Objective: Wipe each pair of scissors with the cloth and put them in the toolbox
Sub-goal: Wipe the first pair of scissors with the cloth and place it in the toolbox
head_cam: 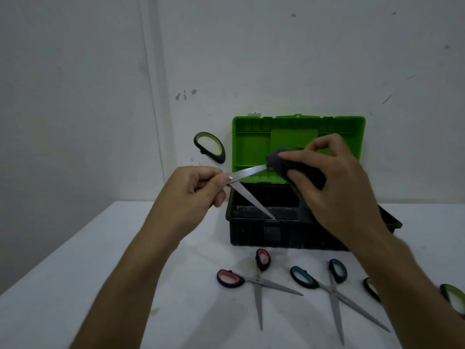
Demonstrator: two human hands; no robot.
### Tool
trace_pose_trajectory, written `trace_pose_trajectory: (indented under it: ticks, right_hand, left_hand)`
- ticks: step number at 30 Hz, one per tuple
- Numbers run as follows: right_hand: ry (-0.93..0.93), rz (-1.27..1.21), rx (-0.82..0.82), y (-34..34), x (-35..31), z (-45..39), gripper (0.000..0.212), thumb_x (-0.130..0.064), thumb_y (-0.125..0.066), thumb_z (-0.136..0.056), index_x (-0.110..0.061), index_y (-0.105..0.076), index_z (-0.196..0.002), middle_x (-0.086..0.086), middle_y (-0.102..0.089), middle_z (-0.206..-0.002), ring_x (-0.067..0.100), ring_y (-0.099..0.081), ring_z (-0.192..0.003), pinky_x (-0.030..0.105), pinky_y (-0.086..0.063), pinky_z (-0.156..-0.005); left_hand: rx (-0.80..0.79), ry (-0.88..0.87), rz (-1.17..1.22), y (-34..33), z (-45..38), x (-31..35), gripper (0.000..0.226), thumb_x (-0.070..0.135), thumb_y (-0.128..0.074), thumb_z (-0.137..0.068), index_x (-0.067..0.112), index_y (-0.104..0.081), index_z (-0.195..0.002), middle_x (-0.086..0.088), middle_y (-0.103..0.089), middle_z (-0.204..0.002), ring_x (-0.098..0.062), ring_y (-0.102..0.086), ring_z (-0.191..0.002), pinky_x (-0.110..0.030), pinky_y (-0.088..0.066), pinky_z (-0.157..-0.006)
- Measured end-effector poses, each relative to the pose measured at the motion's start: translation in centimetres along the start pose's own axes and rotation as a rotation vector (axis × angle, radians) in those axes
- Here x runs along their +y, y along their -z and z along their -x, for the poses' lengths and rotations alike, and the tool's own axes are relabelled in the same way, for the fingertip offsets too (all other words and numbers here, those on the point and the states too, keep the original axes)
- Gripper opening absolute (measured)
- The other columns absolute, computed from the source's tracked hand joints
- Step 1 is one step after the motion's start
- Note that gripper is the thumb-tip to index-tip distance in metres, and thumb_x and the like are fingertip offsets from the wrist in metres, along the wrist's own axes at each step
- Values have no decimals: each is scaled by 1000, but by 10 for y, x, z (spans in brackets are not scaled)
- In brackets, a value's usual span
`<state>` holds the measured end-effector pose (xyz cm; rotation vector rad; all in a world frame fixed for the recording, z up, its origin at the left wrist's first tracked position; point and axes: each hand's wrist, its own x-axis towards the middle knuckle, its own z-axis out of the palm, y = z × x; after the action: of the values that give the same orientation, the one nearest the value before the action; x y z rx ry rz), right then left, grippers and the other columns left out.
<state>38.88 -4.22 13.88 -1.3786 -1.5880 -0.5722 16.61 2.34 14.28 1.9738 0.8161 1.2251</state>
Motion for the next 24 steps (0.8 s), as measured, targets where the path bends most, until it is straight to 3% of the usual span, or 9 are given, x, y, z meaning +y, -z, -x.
trace_pose_trajectory:
  ticks: [3, 6, 9, 12, 14, 19, 21, 24]
  right_hand:
    - [-2, -58, -55, 5, 4, 3, 33, -26, -67, -88, -31, -69, -120, -5, -46, -108, 2, -47, -91, 4, -41, -74]
    - [92, -149, -255, -2, -14, 8, 34, -36, -61, -87, -38, -68, -120, -11, -45, -111, 3, -52, -90, 18, -53, -78]
    - [156, -151, -383, -16, -26, 13, 31, -36, -61, -89, -42, -67, -119, -17, -42, -112, 8, -57, -79, 34, -55, -66]
    - [174, -111, -473, -15, -21, 13, 25, -32, -66, -90, -43, -69, -113, -19, -43, -108, 8, -58, -84, 35, -55, -71]
    - [166, -71, -541, -8, -14, 11, 24, -31, -67, -90, -44, -71, -110, -23, -44, -105, 4, -57, -87, 33, -55, -75]
    - [151, -110, -371, -7, -18, 8, 42, -33, -63, -88, -43, -61, -129, -16, -49, -110, 6, -56, -90, 31, -55, -74]
    - [155, -100, -387, -16, -23, 12, 50, -30, -67, -89, -42, -54, -136, -14, -53, -114, 10, -57, -96, 35, -55, -77]
    - [191, -88, -465, -21, -24, 16, 41, -29, -68, -89, -43, -62, -126, -21, -52, -111, 9, -58, -95, 38, -54, -75]
  left_hand:
    - [24, 6, -135, -3, -1, -3, 32, 25, -52, -99, 22, -68, -71, 12, -54, -46, -4, -34, -42, -18, -31, -47]
    - [7, 21, -240, -7, 1, -2, 42, 26, -50, -99, 22, -59, -59, 12, -53, -45, -2, -39, -37, -13, -30, -45]
    - [16, 22, -187, -2, 1, -1, 36, 25, -51, -99, 18, -65, -66, 8, -54, -49, -2, -38, -38, -16, -31, -47]
    - [48, 55, -131, 8, -1, -6, 27, 25, -51, -99, 19, -72, -83, 8, -55, -50, -3, -34, -40, -17, -30, -44]
    - [63, 70, -135, 13, -3, -10, 28, 25, -51, -99, 21, -72, -82, 8, -56, -50, -4, -33, -42, -19, -31, -45]
    - [-3, 71, -284, 6, -2, -9, 39, 23, -52, -99, 24, -63, -62, 13, -52, -43, -2, -38, -33, -10, -28, -41]
    - [-37, 67, -289, 1, -1, -4, 42, 23, -52, -99, 24, -58, -57, 12, -52, -43, -1, -38, -34, -13, -28, -43]
    - [-23, 71, -295, 3, -1, -3, 36, 24, -53, -98, 21, -64, -64, 10, -54, -45, -3, -36, -34, -19, -29, -45]
